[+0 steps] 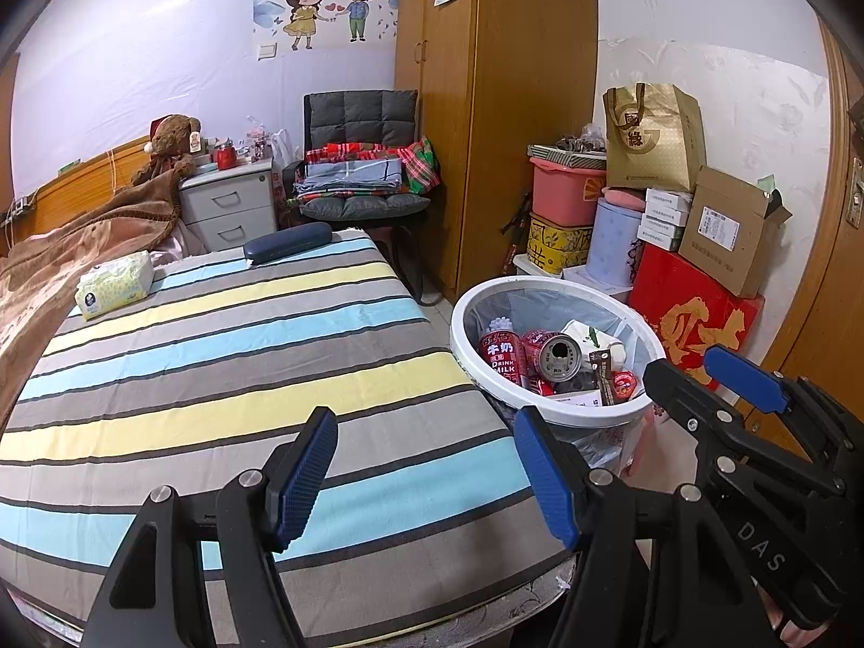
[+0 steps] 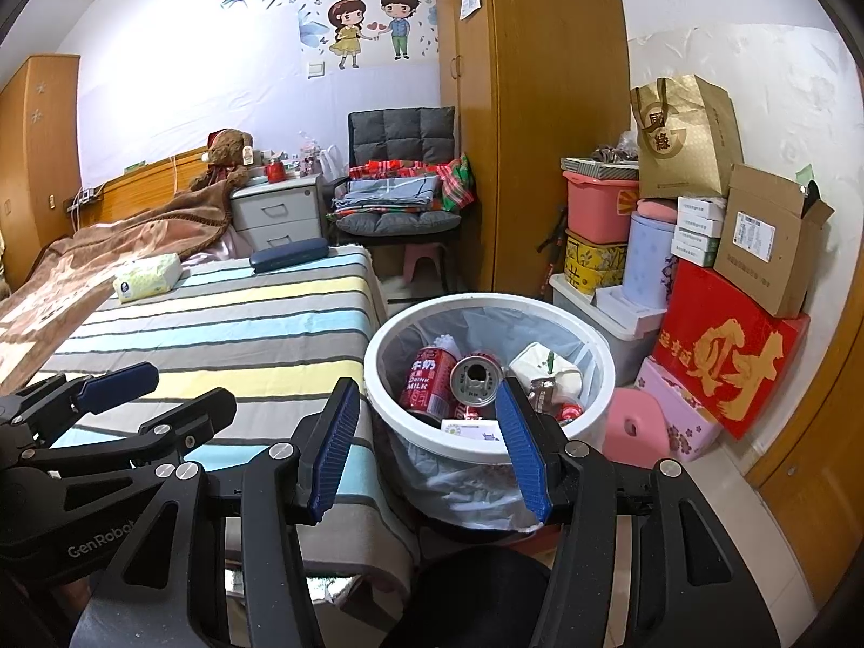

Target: Collect trash

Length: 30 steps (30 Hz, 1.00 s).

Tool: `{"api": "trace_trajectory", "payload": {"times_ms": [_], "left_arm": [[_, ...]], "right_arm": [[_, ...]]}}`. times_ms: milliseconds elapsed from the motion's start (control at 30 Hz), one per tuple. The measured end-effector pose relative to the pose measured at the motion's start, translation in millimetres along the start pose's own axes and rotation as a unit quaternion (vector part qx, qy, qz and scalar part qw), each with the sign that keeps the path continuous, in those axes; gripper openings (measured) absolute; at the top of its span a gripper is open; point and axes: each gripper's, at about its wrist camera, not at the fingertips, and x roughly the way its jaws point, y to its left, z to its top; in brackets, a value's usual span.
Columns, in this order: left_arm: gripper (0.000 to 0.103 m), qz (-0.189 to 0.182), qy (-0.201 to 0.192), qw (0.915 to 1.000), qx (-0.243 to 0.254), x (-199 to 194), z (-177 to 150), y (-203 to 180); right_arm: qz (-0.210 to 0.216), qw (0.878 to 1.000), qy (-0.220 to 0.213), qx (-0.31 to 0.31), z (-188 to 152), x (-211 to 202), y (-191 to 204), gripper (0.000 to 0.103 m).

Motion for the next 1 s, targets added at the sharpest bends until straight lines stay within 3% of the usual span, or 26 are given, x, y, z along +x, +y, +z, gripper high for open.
{"api": "trace_trajectory", "payload": {"times_ms": [1000], "left_arm": [[0.068,-0.002,0.001,1.0000,0.000,-0.2,-3.2,-0.9]], "right_arm": [[0.004,1.000,0.003,-0.003,0.0,1.5,-0.8,0.054]]}}
